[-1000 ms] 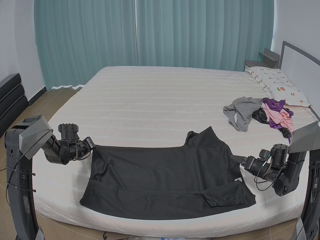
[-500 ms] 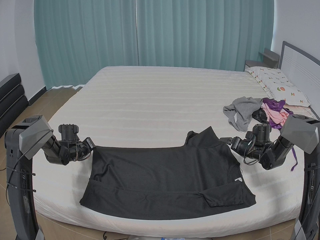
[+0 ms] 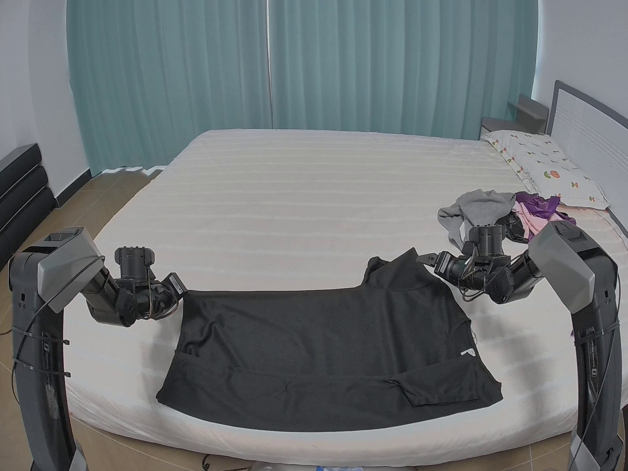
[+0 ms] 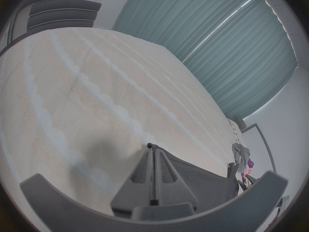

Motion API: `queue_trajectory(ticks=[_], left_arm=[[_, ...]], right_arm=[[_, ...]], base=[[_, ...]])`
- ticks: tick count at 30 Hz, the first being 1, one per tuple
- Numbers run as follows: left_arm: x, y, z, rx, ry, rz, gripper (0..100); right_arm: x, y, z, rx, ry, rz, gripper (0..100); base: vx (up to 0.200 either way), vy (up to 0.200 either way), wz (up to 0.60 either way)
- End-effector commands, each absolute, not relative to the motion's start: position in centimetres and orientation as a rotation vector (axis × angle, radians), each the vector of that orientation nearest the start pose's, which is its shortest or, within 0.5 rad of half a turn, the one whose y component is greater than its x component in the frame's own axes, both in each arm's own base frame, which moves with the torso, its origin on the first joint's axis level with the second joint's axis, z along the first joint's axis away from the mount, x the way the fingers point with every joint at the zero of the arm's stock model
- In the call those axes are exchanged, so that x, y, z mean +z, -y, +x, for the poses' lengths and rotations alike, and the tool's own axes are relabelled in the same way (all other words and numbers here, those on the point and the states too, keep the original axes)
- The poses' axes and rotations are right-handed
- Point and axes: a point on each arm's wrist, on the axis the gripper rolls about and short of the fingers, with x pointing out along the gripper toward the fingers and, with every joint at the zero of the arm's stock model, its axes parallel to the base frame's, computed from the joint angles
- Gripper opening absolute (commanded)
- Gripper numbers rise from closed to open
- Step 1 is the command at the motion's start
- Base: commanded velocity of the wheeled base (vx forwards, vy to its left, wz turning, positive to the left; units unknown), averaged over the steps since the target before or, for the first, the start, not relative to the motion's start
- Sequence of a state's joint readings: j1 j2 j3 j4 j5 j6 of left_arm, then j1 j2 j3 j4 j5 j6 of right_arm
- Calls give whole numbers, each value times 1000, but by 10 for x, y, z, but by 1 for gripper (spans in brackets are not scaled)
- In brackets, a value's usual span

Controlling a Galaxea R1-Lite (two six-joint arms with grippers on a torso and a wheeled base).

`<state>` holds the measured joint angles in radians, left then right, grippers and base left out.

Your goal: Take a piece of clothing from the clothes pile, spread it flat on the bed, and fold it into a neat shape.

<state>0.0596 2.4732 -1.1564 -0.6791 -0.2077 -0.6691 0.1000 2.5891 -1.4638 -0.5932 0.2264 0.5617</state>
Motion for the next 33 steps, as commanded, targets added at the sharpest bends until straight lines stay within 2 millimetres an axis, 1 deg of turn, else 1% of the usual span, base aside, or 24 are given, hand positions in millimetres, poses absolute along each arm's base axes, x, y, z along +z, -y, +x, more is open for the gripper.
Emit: queue_trajectory(ticks=[1,7,12,17,18,20,24,27,28,33], left_arm=[[-25,-21,433,75,-662,-732,0],[-24,-21,433,73,-657,-731,0],[-24,-21,433,73,-657,-731,0],[-23,-21,434,71,-656,-732,0],[-22,-21,434,71,-655,-732,0],[-23,-21,434,72,-654,-731,0],[-22,-21,433,71,-655,-732,0],[-21,-21,433,72,-653,-731,0],[-21,-21,433,72,-653,-731,0],[-16,-21,432,68,-644,-731,0]], right_arm=[[-34,-57,494,144,-628,573,100],[-34,-57,496,139,-631,572,100],[-41,-56,494,127,-665,572,100],[-40,-55,494,125,-664,570,100],[-40,-55,494,125,-661,573,0],[-40,-55,494,124,-659,573,0],[-36,-47,495,95,-646,572,0],[-35,-45,495,88,-642,573,0],[-34,-40,493,76,-646,575,0],[-29,-38,488,72,-653,578,0]], base=[[0,0,0],[0,0,0],[0,0,0],[0,0,0],[0,0,0],[0,0,0],[0,0,0],[0,0,0],[0,0,0],[0,0,0]])
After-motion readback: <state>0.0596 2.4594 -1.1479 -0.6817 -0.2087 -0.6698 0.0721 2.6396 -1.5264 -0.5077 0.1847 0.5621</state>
